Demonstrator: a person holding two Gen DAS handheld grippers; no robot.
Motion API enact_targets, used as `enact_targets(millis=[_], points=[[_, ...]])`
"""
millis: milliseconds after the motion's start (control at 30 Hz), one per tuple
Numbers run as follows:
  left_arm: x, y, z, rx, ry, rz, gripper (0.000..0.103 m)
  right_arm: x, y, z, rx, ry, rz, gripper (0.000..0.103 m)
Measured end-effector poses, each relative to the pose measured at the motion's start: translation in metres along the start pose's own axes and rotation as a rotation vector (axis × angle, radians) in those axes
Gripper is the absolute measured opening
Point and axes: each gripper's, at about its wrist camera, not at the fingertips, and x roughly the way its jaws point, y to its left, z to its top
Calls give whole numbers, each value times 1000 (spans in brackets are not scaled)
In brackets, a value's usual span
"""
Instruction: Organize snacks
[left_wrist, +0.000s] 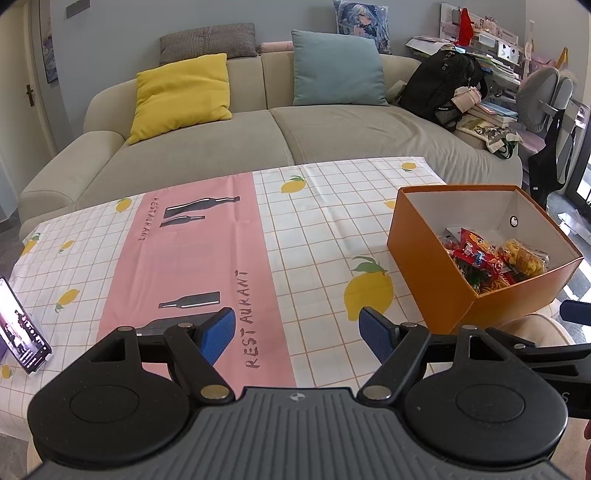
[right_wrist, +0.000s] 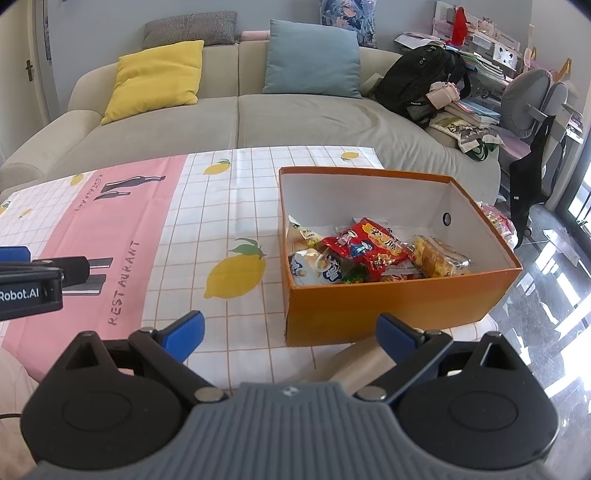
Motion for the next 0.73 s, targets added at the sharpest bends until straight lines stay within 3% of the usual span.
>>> enact_targets(millis=[733], points=[[-1,-1,0,-6,7,-3,89,1,0,0,-6,4,3,97]])
